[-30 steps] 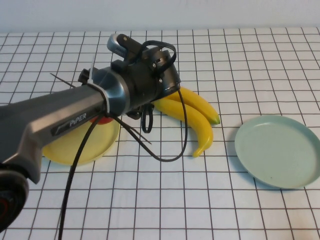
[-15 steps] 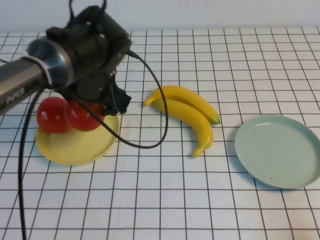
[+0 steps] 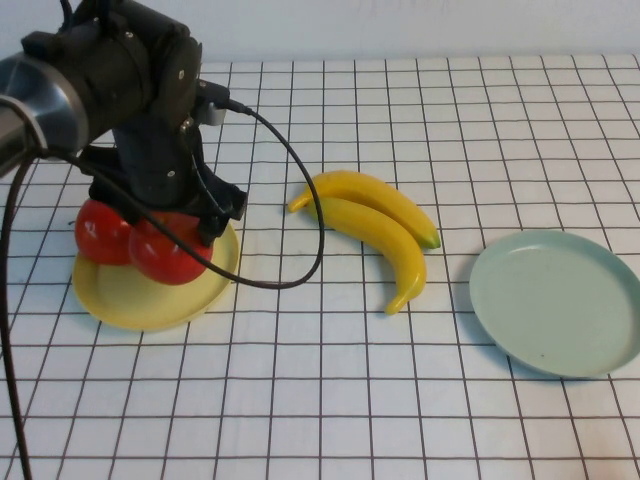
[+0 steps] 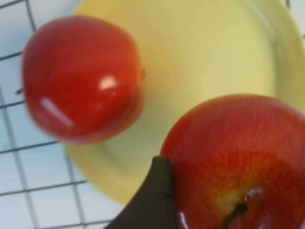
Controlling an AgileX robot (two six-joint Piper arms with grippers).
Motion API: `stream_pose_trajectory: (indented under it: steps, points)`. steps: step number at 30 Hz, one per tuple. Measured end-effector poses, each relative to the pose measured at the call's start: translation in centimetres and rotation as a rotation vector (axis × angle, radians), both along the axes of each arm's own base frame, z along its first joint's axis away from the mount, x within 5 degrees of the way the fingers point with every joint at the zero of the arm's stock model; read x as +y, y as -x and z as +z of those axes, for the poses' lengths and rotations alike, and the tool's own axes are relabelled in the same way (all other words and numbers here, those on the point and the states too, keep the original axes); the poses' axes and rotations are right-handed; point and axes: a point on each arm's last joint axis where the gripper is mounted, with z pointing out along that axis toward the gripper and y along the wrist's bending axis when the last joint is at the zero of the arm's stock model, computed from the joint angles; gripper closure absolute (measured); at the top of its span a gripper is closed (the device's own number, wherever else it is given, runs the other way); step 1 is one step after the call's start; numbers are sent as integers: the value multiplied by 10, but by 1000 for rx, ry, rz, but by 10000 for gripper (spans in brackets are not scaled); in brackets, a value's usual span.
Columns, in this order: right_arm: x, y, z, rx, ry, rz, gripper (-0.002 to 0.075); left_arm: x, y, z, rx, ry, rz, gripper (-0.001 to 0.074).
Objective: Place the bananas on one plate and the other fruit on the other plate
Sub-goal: Put one type of fruit in the left plate
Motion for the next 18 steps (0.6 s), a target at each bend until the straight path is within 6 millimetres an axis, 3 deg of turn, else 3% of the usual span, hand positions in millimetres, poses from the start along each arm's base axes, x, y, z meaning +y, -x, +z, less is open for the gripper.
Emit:
stream_pose_trajectory:
  steps: [13,18]
  points:
    - [0,0,0,0,0,0,743,-1,-14,-5,-130,26,16,68]
    - [0,0,0,0,0,0,743,0,-15,-25,-163,38,10,71]
